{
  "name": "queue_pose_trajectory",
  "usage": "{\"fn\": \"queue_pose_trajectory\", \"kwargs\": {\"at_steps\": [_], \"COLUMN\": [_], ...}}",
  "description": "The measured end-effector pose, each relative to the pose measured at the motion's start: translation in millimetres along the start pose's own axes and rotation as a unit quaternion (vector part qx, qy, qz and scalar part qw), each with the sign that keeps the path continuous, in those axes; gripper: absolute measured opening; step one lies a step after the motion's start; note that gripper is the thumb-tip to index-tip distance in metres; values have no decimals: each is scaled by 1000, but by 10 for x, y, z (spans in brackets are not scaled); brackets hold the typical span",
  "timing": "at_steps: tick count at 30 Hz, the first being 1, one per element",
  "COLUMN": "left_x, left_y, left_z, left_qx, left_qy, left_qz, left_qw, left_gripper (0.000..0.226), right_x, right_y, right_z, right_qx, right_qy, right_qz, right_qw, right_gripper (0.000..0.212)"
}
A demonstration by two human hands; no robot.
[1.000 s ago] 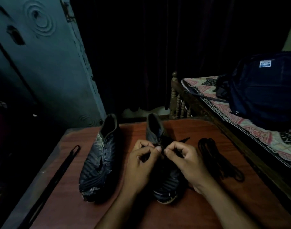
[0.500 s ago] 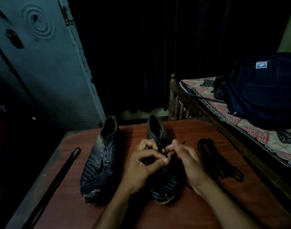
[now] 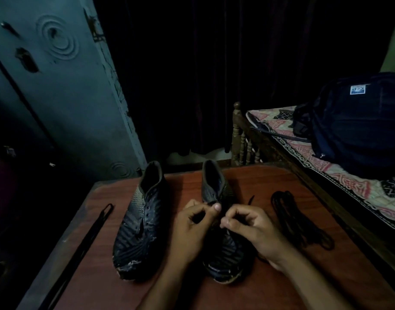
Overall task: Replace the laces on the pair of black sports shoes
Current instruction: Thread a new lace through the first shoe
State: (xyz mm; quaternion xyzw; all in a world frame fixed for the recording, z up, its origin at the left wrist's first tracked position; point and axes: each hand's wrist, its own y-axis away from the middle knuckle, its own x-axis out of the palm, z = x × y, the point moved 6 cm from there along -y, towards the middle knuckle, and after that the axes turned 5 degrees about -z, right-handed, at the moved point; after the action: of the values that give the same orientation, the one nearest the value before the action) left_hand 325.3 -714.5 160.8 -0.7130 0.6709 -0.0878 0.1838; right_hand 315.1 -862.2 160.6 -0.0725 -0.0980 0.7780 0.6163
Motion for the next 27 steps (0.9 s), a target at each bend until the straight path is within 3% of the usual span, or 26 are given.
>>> {"fn": "queue_pose_trajectory", "kwargs": {"at_steps": [4,13,15,18,20,24,27], "left_x": [14,31,36,57,96,127,107], "left_y": [16,6,-6,-10,16,61,74], "left_z": [-10,-45,-32,-39,-76,-110,-112], "left_qx": [-3,-2,2,21,35,42,35], "left_qy": [-20,36,52,54,53,43,66], "left_qz": [17,44,53,88,121,166,176], "left_qw": [1000,998,997,994,991,984,982], "left_gripper": [25,10,9,7,6,9,12], "right_x": [53,13,-1,-73,-106,-95,-129], "right_y": [23,19,12,-30,-51,-39,-24], "right_z": [-23,-21,-10,-52,-89,-103,-60], "right_qx": [1,-8,-6,35,39,21,1], "right_qy": [35,110,77,-20,-22,-5,-15], "right_qz": [35,53,34,-56,-92,-72,-73], "right_qw": [999,993,996,998,995,997,997], "right_gripper": [16,29,40,48,46,26,24]}}
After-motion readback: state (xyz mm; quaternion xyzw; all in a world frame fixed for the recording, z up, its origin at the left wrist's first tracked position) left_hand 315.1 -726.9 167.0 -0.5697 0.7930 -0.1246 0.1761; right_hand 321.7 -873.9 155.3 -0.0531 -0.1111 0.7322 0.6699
